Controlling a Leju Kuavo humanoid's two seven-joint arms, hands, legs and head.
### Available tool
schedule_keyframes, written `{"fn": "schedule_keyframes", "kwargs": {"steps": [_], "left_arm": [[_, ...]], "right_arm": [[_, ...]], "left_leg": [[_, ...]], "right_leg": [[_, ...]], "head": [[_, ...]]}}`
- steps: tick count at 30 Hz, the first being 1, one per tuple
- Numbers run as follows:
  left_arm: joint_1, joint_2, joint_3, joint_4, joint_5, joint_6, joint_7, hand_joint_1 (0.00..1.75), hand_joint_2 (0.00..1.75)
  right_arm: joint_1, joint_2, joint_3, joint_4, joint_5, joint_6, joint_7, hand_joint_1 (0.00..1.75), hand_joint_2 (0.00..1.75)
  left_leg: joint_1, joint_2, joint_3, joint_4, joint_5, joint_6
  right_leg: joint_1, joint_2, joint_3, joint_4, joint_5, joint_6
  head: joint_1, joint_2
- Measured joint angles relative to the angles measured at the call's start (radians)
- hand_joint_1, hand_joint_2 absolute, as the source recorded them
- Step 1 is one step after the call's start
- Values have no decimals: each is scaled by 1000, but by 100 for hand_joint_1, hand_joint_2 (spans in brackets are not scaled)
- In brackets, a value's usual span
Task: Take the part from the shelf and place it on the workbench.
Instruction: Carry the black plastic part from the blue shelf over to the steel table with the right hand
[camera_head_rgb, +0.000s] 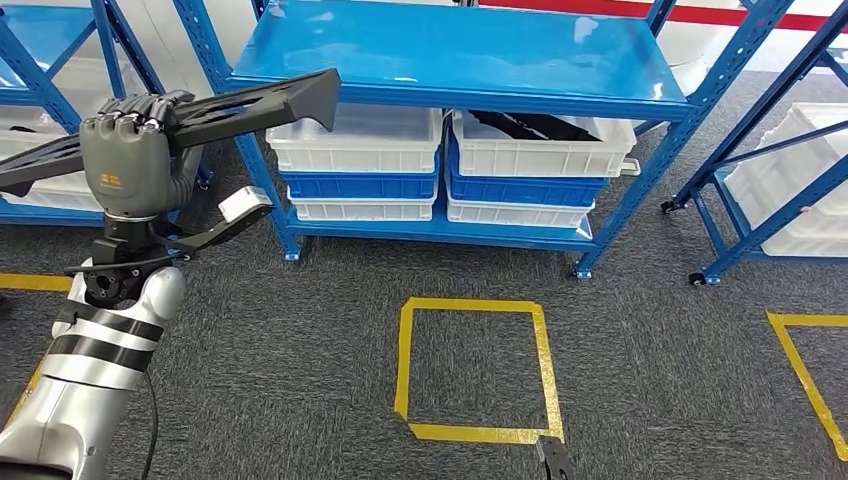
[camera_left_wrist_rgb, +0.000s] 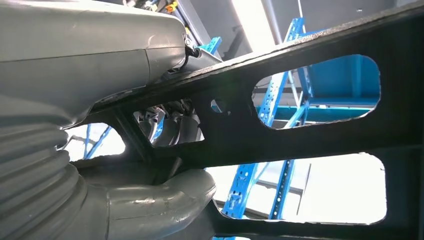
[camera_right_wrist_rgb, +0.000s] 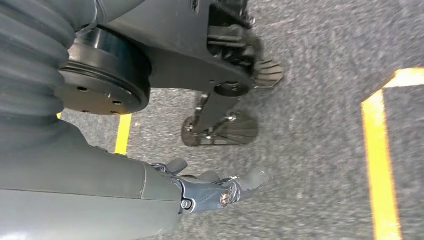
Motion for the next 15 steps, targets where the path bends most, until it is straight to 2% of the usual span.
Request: {"fn": "schedule_keyframes", "kwargs": {"steps": [2, 3, 4, 6, 7, 8, 10, 11, 12, 13, 14, 15], "left_arm": [[-2, 6, -3, -1, 0, 0, 6, 175, 175], [-3, 9, -6, -2, 1, -1, 9, 175, 175], [-6, 11, -9, -2, 1, -1, 12, 175, 175], [-11, 16, -15, -3, 2, -2, 14, 175, 175], [-14, 20, -18, -4, 2, -3, 15, 175, 175], [-16, 24, -20, -5, 3, -5, 16, 175, 175], [-18, 32, -26, -7, 4, -9, 20, 175, 175], [-19, 35, -29, -8, 5, -12, 23, 175, 175], [-18, 37, -31, -9, 7, -14, 26, 175, 175], [-16, 38, -34, -9, 8, -17, 29, 175, 175], [-15, 38, -37, -10, 9, -19, 31, 175, 175], [-15, 39, -40, -12, 10, -19, 33, 175, 175]], "right_arm": [[-3, -1, -2, -2, 0, 0, -3, 0, 175], [-3, -1, -2, -3, 0, 0, -4, 0, 175], [-3, -1, -2, -4, -1, 0, -5, 0, 175], [-2, 0, -3, -4, -1, 1, -6, 0, 175], [-2, 1, -4, -4, -2, 1, -6, 0, 175], [-2, 3, -6, -5, -2, 1, -6, 0, 175], [0, 5, -8, -5, -2, 2, -6, 0, 175], [2, 7, -9, -5, -1, 2, -6, 0, 175], [4, 8, -9, -5, -1, 3, -6, 0, 175], [5, 9, -10, -5, 0, 3, -6, 0, 175], [7, 10, -10, -5, 1, 4, -6, 0, 175], [8, 11, -10, -5, 1, 4, -6, 0, 175]], "left_leg": [[0, 1, -18, -2, 25, -10], [0, 2, -20, -6, 37, -17], [2, 4, -20, -13, 50, -25], [4, 4, -20, -31, 71, -39], [5, 3, -26, -26, 56, -45], [5, 2, -35, -2, 19, -48], [5, 2, -61, 112, -94, -52], [6, 1, -71, 184, -135, -55], [6, 1, -75, 244, -154, -57], [6, 1, -67, 277, -150, -59], [7, 1, -40, 274, -130, -61], [9, 1, 5, 233, -109, -62]], "right_leg": [[6, 0, 114, -143, -14, -13], [10, 1, 147, -196, -26, -21], [14, 2, 159, -224, -33, -28], [11, 2, 145, -236, -12, -39], [6, 1, 138, -240, 2, -48], [1, 0, 130, -244, 19, -55], [-1, -2, 107, -246, 47, -65], [1, -2, 92, -245, 59, -67], [2, -2, 76, -243, 70, -67], [2, -3, 61, -241, 80, -66], [2, -3, 46, -238, 89, -63], [1, -3, 32, -233, 96, -58]], "head": [[-2, 0], [-4, 0], [-5, 0], [-6, 0], [-8, 0], [-10, 0], [-15, 0], [-16, 0], [-16, 0], [-16, 0], [-16, 0], [-16, 0]]}}
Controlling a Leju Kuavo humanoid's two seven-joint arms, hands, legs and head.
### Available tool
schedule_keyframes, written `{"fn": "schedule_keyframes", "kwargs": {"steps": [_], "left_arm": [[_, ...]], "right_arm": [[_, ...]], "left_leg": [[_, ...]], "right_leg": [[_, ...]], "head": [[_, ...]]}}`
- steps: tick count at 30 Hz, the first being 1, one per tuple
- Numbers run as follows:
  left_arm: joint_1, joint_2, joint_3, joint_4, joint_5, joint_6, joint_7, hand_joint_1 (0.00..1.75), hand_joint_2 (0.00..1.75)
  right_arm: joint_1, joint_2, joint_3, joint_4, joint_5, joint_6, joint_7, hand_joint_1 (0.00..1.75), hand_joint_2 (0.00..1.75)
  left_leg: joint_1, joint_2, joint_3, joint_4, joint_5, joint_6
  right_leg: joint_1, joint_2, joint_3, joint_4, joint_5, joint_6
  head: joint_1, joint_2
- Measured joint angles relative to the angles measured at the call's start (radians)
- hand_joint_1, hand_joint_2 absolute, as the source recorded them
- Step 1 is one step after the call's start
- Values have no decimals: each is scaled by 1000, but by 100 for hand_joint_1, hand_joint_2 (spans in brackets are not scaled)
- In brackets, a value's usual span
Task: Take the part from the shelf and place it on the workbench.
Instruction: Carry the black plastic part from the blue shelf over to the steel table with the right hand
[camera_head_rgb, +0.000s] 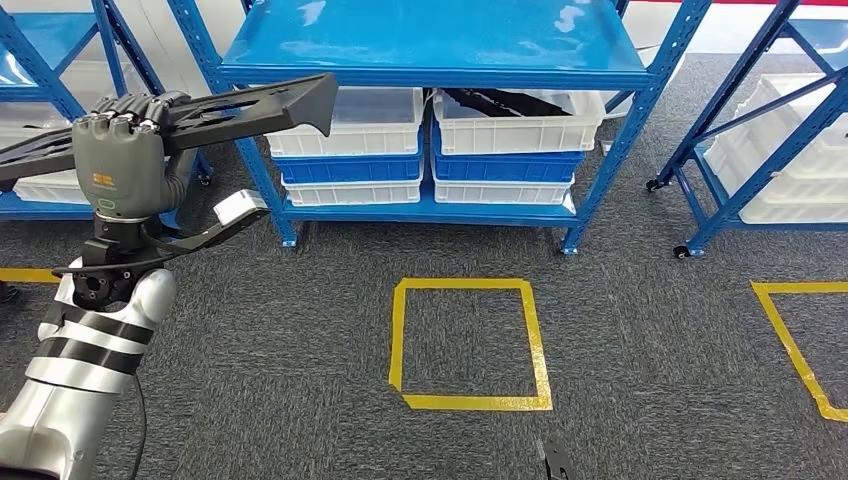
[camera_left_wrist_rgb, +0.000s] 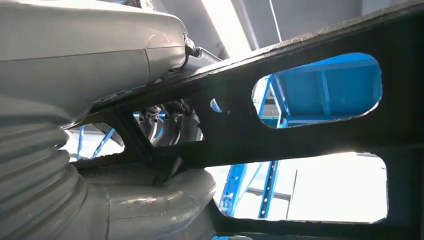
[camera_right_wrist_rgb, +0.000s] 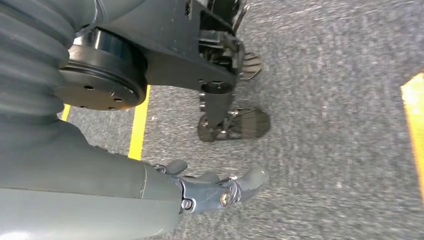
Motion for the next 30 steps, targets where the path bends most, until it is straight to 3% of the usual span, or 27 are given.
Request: {"fn": "schedule_keyframes", "kwargs": {"steps": [2, 4, 6, 7, 9, 11, 12, 13, 14, 16, 18, 20, 22, 23, 25, 27, 28, 29, 30], "left_arm": [[-3, 1, -7, -7, 1, 0, 4, 175, 175], [-8, 2, -13, -14, 1, -1, 10, 175, 175], [-11, 4, -19, -14, 0, -1, 16, 175, 175], [-13, 4, -23, -14, -1, 0, 18, 175, 175], [-20, 4, -31, -13, -3, 0, 20, 175, 175], [-24, 4, -36, -13, -5, 0, 21, 175, 175], [-24, 4, -38, -13, -5, 0, 21, 175, 175], [-24, 4, -40, -12, -5, 0, 22, 175, 175], [-24, 4, -43, -12, -5, 0, 22, 175, 175], [-24, 4, -47, -12, -5, 0, 23, 175, 175], [-26, 5, -49, -13, -5, 0, 24, 175, 175], [-28, 5, -53, -13, -6, -1, 24, 175, 175], [-30, 5, -59, -12, -10, -1, 24, 175, 175], [-32, 5, -62, -10, -13, 0, 23, 175, 175], [-40, 6, -70, -6, -21, 2, 24, 175, 175], [-46, 6, -77, 1, -25, 5, 25, 175, 175], [-47, 6, -80, 4, -26, 7, 25, 175, 175], [-48, 5, -84, 8, -26, 8, 25, 175, 175], [-52, 5, -87, 11, -25, 9, 25, 175, 175]], "right_arm": [[1, 0, 0, 0, 0, 0, 0, 0, 175], [1, 0, -1, 0, -3, 0, 0, 0, 175], [4, -1, -4, 0, -9, 0, -1, 0, 175], [6, -1, -6, 0, -12, 0, 0, 0, 175], [10, -1, -11, 1, -16, 0, 0, 0, 175], [11, 0, -14, 1, -18, 0, 0, 0, 175], [11, 0, -15, 1, -18, 0, 0, 0, 175], [11, -1, -16, 1, -18, 0, 0, 0, 175], [11, -2, -17, 1, -18, 0, 0, 0, 175], [10, -3, -17, 1, -18, 0, 0, 0, 175], [8, -4, -18, 1, -19, 2, 0, 0, 175], [8, -3, -21, 2, -23, 6, 3, 0, 175], [8, -3, -25, 2, -28, 10, 8, 0, 175], [8, -2, -27, 2, -30, 12, 10, 0, 175], [5, -1, -31, 2, -32, 15, 12, 0, 175], [3, 0, -33, 2, -33, 17, 12, 0, 175], [2, 1, -34, 2, -33, 17, 12, 0, 175], [1, 2, -34, 2, -34, 17, 12, 0, 175], [-1, 3, -35, 2, -35, 17, 13, 0, 175]], "left_leg": [[0, -2, 108, -137, -3, 0], [-7, -4, 161, -223, -31, 8], [-12, -3, 157, -239, -21, 27], [-12, -2, 150, -243, -11, 39], [-9, 2, 129, -248, 11, 60], [-10, 3, 103, -248, 32, 67], [-10, 4, 89, -248, 43, 66], [-9, 4, 75, -247, 53, 65], [-8, 4, 62, -247, 63, 62], [-5, 4, 40, -247, 82, 53], [-6, 4, 26, -248, 101, 40], [-7, 4, 21, -255, 122, 27], [-6, 1, 16, -258, 126, 16], [-5, 0, 9, -244, 104, 12], [-4, 0, -18, -154, 14, 9], [-3, -1, -42, -22, -63, 6], [-3, -1, -41, 19, -72, 5], [-3, -1, -23, 25, -61, 4], [-3, -1, 12, -6, -39, 5]], "right_leg": [[1, 0, -23, 11, 12, 12], [3, 0, -35, 14, 26, 26], [1, 1, -41, 12, 38, 39], [-1, 2, -50, 18, 31, 43], [-2, 4, -83, 84, -27, 41], [-3, 5, -122, 215, -106, 39], [-4, 5, -133, 272, -127, 44], [-4, 5, -131, 303, -130, 52], [-5, 5, -111, 298, -117, 62], [-8, 5, -23, 189, -82, 77], [-4, 8, 69, 53, -82, 70], [1, 13, 96, 3, -88, 55], [-5, 14, 81, 3, -73, 38], [-8, 13, 73, 1, -64, 26], [-10, 10, 57, 0, -43, 4], [-3, 9, 35, 2, -24, -7], [0, 9, 24, 2, -16, -8], [1, 9, 14, 4, -9, -7], [2, 9, 5, 6, -2, -5]], "head": [[1, 0], [2, 0], [3, 0], [3, 0], [8, 0], [13, 0], [13, 0], [13, 0], [13, 0], [14, 0], [14, 0], [14, 0], [12, 0], [10, 0], [6, 0], [4, 0], [4, 0], [4, 0], [4, 0]]}}
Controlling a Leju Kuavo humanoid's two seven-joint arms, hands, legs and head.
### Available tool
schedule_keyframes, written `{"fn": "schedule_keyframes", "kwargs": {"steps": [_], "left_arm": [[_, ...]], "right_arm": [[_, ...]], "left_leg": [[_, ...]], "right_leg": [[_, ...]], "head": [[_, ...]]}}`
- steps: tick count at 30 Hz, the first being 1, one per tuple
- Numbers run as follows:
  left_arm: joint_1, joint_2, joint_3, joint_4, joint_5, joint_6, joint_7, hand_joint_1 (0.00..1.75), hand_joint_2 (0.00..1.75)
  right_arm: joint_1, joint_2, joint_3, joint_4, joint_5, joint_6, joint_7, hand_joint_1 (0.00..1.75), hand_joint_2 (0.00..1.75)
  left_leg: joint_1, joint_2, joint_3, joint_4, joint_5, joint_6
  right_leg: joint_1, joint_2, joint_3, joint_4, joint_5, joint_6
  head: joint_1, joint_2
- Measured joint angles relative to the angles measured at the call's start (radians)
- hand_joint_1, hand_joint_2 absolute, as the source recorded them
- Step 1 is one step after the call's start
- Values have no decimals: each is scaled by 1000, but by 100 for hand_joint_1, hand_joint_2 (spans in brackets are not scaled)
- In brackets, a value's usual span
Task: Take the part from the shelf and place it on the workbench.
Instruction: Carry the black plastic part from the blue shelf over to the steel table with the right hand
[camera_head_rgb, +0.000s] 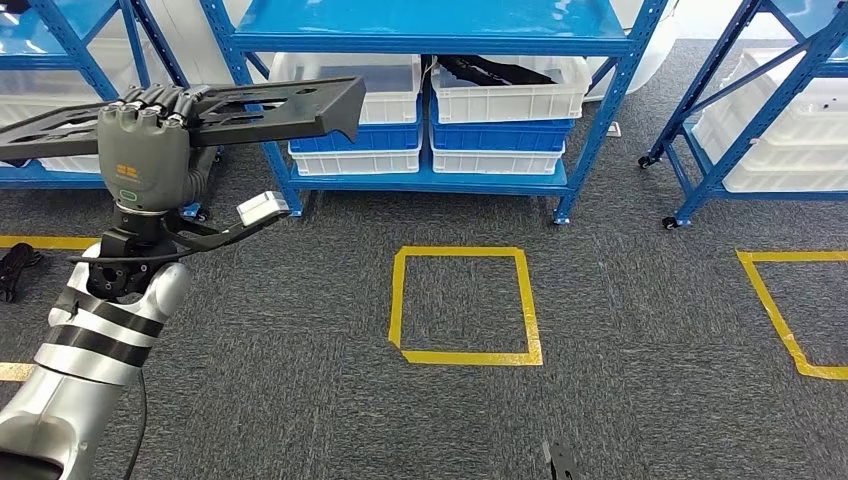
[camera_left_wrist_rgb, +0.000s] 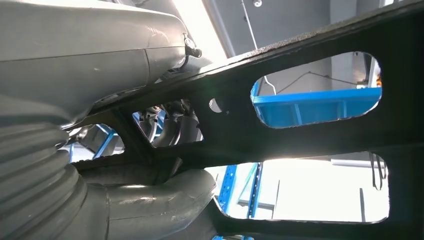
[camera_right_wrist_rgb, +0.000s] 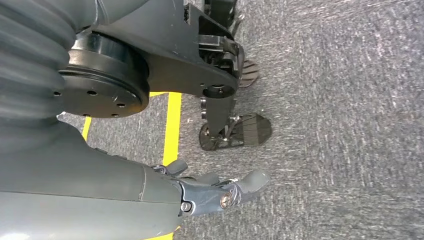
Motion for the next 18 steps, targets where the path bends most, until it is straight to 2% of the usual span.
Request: {"fn": "schedule_keyframes", "kwargs": {"steps": [1, 3, 4, 5, 7, 8, 9, 11, 12, 13, 14, 15, 16, 17, 18], "left_arm": [[-6, -1, -3, 3, 0, 1, -1, 175, 175], [-23, -4, -9, 7, 1, 4, -4, 175, 175], [-30, -6, -12, 9, 2, 6, -5, 175, 175], [-37, -8, -14, 11, 2, 7, -7, 175, 175], [-46, -15, -18, 16, 4, 8, -10, 175, 175], [-52, -19, -20, 19, 5, 8, -12, 175, 175], [-58, -23, -23, 22, 6, 8, -14, 175, 175], [-70, -29, -27, 28, 11, 9, -18, 175, 175], [-73, -31, -28, 31, 13, 9, -19, 175, 175], [-76, -33, -30, 33, 14, 9, -20, 175, 175], [-77, -35, -31, 36, 15, 9, -21, 175, 175], [-77, -37, -33, 39, 16, 9, -22, 175, 175], [-77, -38, -34, 42, 16, 9, -23, 175, 175], [-78, -39, -35, 44, 17, 9, -24, 175, 175], [-78, -40, -37, 45, 17, 9, -25, 175, 175]], "right_arm": [[-2, 1, -1, 0, -1, 0, 1, 0, 175], [-8, 3, -5, 0, -3, 0, 2, 0, 175], [-10, 5, -7, 0, -4, 0, 3, 0, 175], [-11, 6, -8, 0, -4, 0, 3, 0, 175], [-11, 9, -11, 0, -7, 0, 3, 0, 175], [-10, 10, -13, 0, -8, -1, 3, 0, 175], [-8, 10, -14, 0, -10, -1, 3, 0, 175], [-8, 11, -17, 0, -14, -1, 2, 0, 175], [-8, 12, -19, 0, -16, -1, 2, 0, 175], [-7, 12, -22, 0, -18, -1, 1, 0, 175], [-7, 11, -24, 1, -19, -1, 1, 0, 175], [-6, 11, -26, 1, -20, -1, 1, 0, 175], [-6, 10, -28, 1, -20, -1, 0, 0, 175], [-7, 11, -29, 1, -20, -1, -1, 0, 175], [-8, 11, -31, 1, -21, -1, -1, 0, 175]], "left_leg": [[0, 0, 46, -60, 18, 1], [-3, -2, 128, -179, 25, 4], [-7, -3, 146, -214, 19, 7], [-11, -3, 149, -228, 17, 12], [-14, 0, 136, -238, 34, 28], [-12, 2, 127, -241, 46, 39], [-9, 4, 114, -245, 60, 48], [-6, 6, 82, -246, 87, 58], [-6, 6, 64, -246, 101, 58], [-5, 6, 46, -246, 115, 56], [-4, 7, 28, -246, 129, 54], [-1, 7, 10, -246, 143, 50], [1, 7, -8, -245, 158, 44], [2, 7, -23, -245, 172, 38], [3, 7, -35, -244, 186, 30]], "right_leg": [[0, 0, -9, 4, 5, 3], [3, 0, -27, 12, 17, 14], [4, 0, -33, 13, 24, 21], [4, -1, -38, 12, 33, 28], [4, 0, -48, 12, 42, 40], [3, 1, -60, 24, 28, 42], [3, 1, -75, 53, -2, 41], [-1, 1, -112, 166, -90, 36], [-4, 1, -125, 230, -122, 39], [-6, 1, -130, 280, -135, 46], [-8, 1, -122, 304, -128, 58], [-10, 1, -97, 295, -106, 71], [-12, 1, -55, 253, -85, 82], [-15, 1, -1, 188, -81, 87], [-14, 3, 52, 113, -91, 83]], "head": [[0, 0], [0, 0], [0, 0], [0, 0], [0, 0], [1, 0], [3, 0], [7, 0], [8, 0], [8, 0], [8, 0], [9, 0], [9, 0], [10, 0], [10, 0]]}}
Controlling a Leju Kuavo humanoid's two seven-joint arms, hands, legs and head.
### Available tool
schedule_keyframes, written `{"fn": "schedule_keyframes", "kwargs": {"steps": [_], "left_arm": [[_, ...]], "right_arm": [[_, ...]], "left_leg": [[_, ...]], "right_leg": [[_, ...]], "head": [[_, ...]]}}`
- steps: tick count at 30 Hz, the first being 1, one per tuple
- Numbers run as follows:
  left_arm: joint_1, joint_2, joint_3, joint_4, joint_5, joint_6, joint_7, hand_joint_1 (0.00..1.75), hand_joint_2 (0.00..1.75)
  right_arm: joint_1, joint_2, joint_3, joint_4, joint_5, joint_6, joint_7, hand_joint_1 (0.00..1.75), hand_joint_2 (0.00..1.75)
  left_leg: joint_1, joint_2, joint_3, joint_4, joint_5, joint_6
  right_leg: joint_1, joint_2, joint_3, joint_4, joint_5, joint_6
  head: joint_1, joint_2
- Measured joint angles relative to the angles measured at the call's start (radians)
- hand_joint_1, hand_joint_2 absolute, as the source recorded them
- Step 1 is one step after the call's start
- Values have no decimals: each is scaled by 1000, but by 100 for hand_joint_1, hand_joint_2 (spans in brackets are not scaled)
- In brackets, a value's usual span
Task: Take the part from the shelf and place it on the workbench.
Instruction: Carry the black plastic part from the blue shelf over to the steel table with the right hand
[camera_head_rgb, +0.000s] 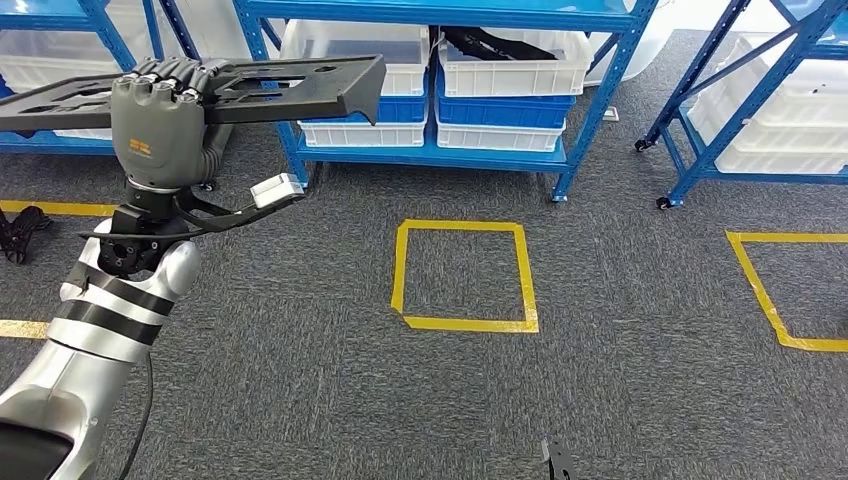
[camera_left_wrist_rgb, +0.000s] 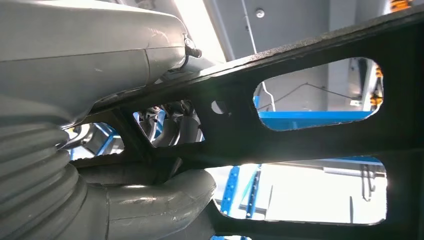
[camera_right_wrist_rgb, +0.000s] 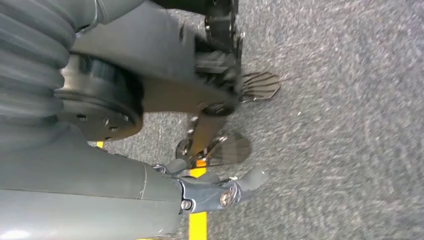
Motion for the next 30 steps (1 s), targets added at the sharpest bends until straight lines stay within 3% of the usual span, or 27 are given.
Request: {"fn": "schedule_keyframes", "kwargs": {"steps": [2, 4, 5, 6, 7, 9, 10, 11, 12, 13, 14, 16, 18, 20, 21, 22, 24, 25, 26, 27, 28, 29, 30], "left_arm": [[-2, -2, -3, 0, 0, 1, -1, 175, 175], [-3, -3, -5, 1, 0, 1, -1, 175, 175], [-4, -3, -6, 2, 0, 1, -2, 175, 175], [-5, -3, -7, 3, 0, 1, -2, 175, 175], [-6, -3, -8, 4, 0, 1, -2, 175, 175], [-7, -3, -9, 7, 0, 1, -2, 175, 175], [-7, -3, -9, 8, 0, 1, -2, 175, 175], [-6, -3, -10, 9, 0, 1, -2, 175, 175], [-6, -3, -10, 10, 1, 1, -2, 175, 175], [-6, -3, -10, 11, 2, 1, -2, 175, 175], [-7, -3, -10, 11, 3, 1, -2, 175, 175], [-11, -5, -10, 11, 6, 1, -3, 175, 175], [-15, -8, -9, 11, 9, 2, -5, 175, 175], [-17, -11, -9, 14, 11, 2, -9, 175, 175], [-17, -14, -9, 15, 12, 1, -11, 175, 175], [-18, -16, -10, 16, 13, 1, -13, 175, 175], [-18, -20, -9, 16, 15, 1, -15, 175, 175], [-18, -22, -9, 16, 16, 1, -17, 175, 175], [-17, -23, -9, 17, 17, 1, -19, 175, 175], [-17, -25, -9, 17, 18, 1, -22, 175, 175], [-16, -25, -9, 17, 18, 1, -25, 175, 175], [-16, -26, -8, 16, 19, 1, -28, 175, 175], [-15, -26, -6, 15, 19, 1, -31, 175, 175]], "right_arm": [[-1, 1, -1, 0, 0, 0, -1, 0, 175], [1, 0, -2, 0, 0, 0, -2, 0, 175], [1, 0, -3, 0, 0, 0, -2, 0, 175], [2, 0, -4, 1, 0, 0, -2, 0, 175], [2, 0, -6, 1, 0, 0, -2, 0, 175], [2, 0, -7, 1, 1, 0, -1, 0, 175], [2, 0, -7, 1, 2, 0, -1, 0, 175], [2, 0, -8, 1, 3, 0, -1, 0, 175], [2, 0, -8, 1, 4, 0, -1, 0, 175], [2, 0, -8, 1, 5, 0, 0, 0, 175], [2, 0, -8, 1, 5, 0, 0, 0, 175], [1, -1, -8, 1, 6, 0, 1, 0, 175], [1, -2, -8, 1, 7, 0, 1, 0, 175], [4, -4, -9, 1, 7, -1, 2, 0, 175], [6, -5, -9, 1, 7, -2, 2, 0, 175], [8, -6, -9, 2, 7, -2, 2, 0, 175], [8, -6, -9, 2, 7, -2, 2, 0, 175], [8, -6, -9, 2, 7, -3, 1, 0, 175], [8, -7, -9, 2, 7, -4, 1, 0, 175], [7, -8, -9, 2, 7, -4, 0, 0, 175], [7, -9, -9, 2, 7, -5, 0, 0, 175], [6, -10, -10, 2, 7, -5, -1, 0, 175], [4, -10, -10, 1, 8, -5, -2, 0, 175]], "left_leg": [[-2, 0, -9, -7, 28, -14], [1, 0, -8, -21, 48, -27], [3, -1, -12, -16, 34, -31], [4, -2, -20, 5, -1, -34], [5, -2, -31, 49, -56, -35], [4, -3, -56, 188, -163, -38], [3, -3, -61, 252, -185, -38], [3, -4, -55, 292, -184, -38], [3, -4, -33, 298, -164, -35], [3, -4, 10, 266, -142, -31], [3, -5, 63, 209, -139, -27], [-3, -7, 167, 71, -168, -19], [-13, -8, 199, 5, -186, -9], [-16, -4, 184, -6, -163, 10], [-15, -2, 172, -9, -148, 20], [-13, 0, 157, -12, -133, 28], [-13, 0, 122, -12, -104, 35], [-13, 1, 103, -12, -89, 34], [-12, 1, 84, -12, -74, 33], [-11, 2, 65, -11, -59, 30], [-10, 2, 47, -11, -44, 27], [-8, 2, 31, -10, -30, 22], [-9, 2, 17, -9, -17, 16]], "right_leg": [[5, 5, 52, -93, -30, -21], [6, 7, 41, -105, -20, -44], [5, 5, 35, -104, -10, -54], [2, 4, 27, -106, 3, -67], [1, 2, 17, -106, 17, -76], [6, 1, -11, -105, 44, -87], [10, 1, -28, -104, 58, -89], [13, 1, -44, -103, 70, -89], [15, 1, -60, -102, 82, -88], [17, 1, -75, -101, 94, -86], [17, 2, -87, -100, 104, -82], [21, 2, -103, -101, 123, -72], [21, 2, -110, -106, 143, -57], [18, 2, -123, -107, 148, -47], [18, 2, -137, -91, 128, -47], [18, 1, -154, -56, 91, -51], [14, 1, -190, 68, 0, -58], [12, 1, -199, 133, -27, -55], [10, 1, -197, 177, -31, -45], [8, 1, -179, 189, -17, -33], [7, 1, -145, 167, 6, -21], [6, 0, -95, 115, 19, -15], [7, 0, -31, 38, 13, -16]], "head": [[0, 0], [-3, 0], [-4, 0], [-6, 0], [-8, 0], [-10, 0], [-10, 0], [-10, 0], [-10, 0], [-10, 0], [-10, 0], [-9, 0], [-7, 0], [-6, 0], [-5, 0], [-4, 0], [-1, 0], [0, 0], [0, 0], [0, 0], [0, 0], [0, 0], [1, 0]]}}
